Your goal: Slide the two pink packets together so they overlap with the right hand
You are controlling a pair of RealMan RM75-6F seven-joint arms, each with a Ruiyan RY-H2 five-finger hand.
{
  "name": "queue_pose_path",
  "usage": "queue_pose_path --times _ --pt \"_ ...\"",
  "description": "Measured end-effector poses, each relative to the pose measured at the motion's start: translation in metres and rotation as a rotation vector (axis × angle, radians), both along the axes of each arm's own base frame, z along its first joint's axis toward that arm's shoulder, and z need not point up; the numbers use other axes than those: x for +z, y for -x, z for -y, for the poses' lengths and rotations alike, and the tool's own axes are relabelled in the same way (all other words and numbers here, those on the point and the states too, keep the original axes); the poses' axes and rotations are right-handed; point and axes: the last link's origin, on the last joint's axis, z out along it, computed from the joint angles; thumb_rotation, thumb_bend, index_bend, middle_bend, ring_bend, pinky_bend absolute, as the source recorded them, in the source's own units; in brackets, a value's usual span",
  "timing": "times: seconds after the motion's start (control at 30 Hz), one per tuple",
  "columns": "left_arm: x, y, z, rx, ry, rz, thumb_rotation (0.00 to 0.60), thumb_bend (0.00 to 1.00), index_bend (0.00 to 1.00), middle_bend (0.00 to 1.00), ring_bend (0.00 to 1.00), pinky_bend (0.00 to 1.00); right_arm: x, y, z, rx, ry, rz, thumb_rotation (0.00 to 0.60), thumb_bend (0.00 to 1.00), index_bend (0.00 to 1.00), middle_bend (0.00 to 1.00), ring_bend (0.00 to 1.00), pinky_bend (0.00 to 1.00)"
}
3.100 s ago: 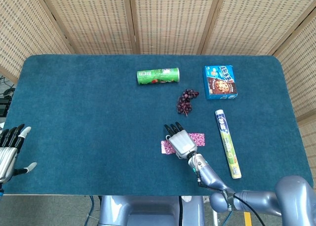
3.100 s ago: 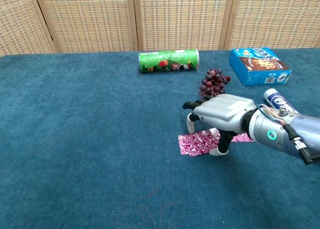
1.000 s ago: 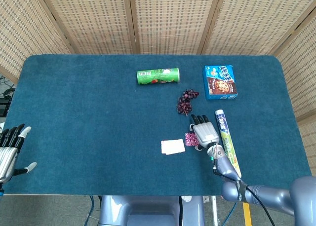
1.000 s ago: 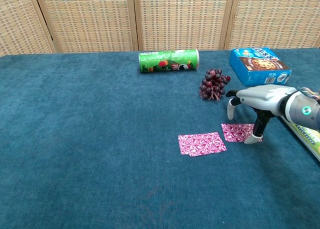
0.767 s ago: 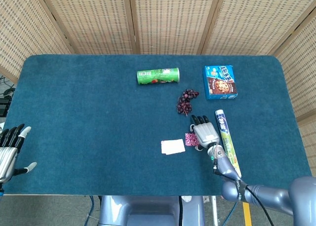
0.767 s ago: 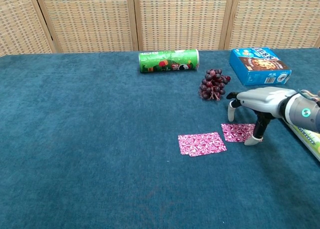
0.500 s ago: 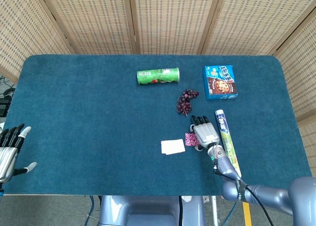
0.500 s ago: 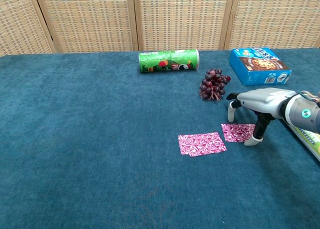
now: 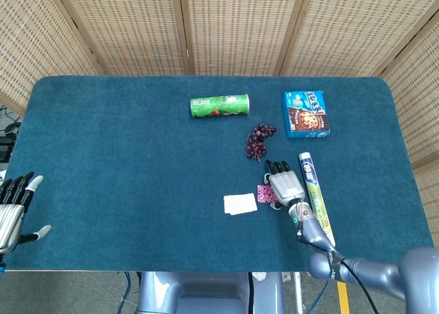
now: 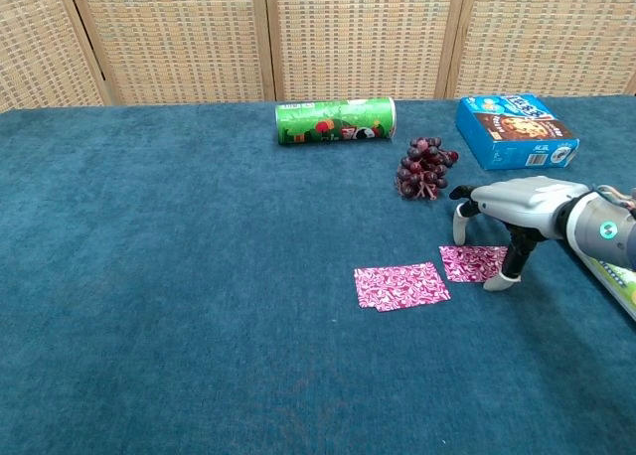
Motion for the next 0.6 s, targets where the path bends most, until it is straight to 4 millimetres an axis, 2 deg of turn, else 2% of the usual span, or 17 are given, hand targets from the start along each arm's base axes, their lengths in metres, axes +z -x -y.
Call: queue_pose_path --times 0.33,0.6 --pt "-0.0002 0.0001 0.0001 0.000 0.000 -0.001 0.600 0.00 0.00 0.00 0.00 0.00 -0.0015 0.0000 -0.0038 0.011 -0.006 0.017 0.600 0.33 0.53 0.00 0.00 0.00" --pt "-0.0001 0.0000 -0.0001 0.000 -0.001 -0.001 0.600 0.00 0.00 0.00 0.00 0.00 -0.0023 -0.0003 -0.0066 0.019 -0.013 0.024 0.600 0.34 0.55 0.00 0.00 0.00"
